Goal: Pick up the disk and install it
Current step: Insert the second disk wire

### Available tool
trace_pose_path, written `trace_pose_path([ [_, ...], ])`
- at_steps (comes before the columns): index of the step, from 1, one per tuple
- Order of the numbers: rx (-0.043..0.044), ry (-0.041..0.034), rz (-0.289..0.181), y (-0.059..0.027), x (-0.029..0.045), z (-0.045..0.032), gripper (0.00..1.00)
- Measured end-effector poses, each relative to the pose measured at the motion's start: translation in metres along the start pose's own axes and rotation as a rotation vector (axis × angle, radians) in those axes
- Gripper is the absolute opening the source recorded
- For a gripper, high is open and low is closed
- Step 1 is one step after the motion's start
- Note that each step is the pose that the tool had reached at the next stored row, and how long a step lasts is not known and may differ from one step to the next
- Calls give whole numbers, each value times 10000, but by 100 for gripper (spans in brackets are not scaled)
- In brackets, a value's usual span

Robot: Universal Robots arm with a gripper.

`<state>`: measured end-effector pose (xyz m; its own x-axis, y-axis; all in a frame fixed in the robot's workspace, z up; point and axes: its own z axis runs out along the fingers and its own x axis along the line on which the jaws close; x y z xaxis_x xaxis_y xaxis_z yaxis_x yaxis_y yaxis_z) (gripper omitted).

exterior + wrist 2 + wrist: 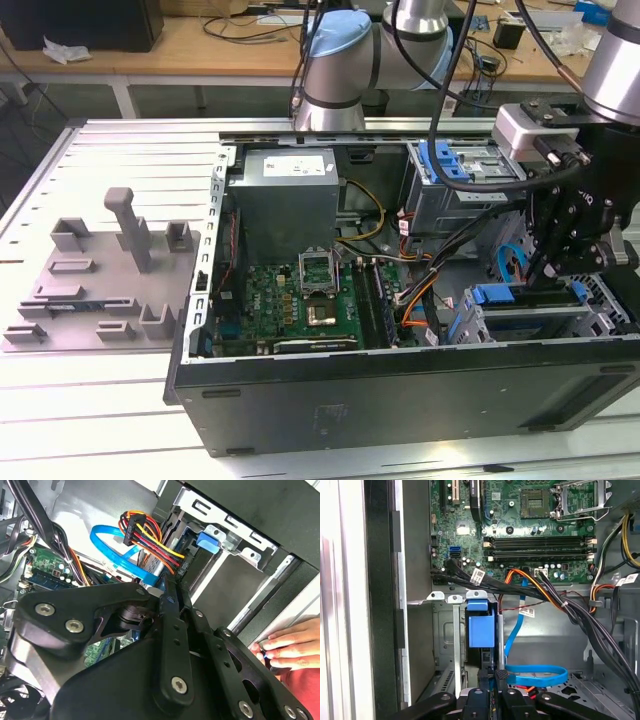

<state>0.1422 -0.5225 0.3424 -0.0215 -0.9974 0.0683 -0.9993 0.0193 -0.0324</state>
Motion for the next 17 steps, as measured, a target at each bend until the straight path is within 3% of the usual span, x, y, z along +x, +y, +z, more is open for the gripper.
trace_pose_path([
  [10, 5, -1, -69, 1, 4, 39, 16],
  [13, 5, -7, -71, 2, 4, 42, 23],
  [14, 6, -2, -70, 1, 5, 32, 30],
  [17, 5, -2, -70, 0, 7, -19, 30],
])
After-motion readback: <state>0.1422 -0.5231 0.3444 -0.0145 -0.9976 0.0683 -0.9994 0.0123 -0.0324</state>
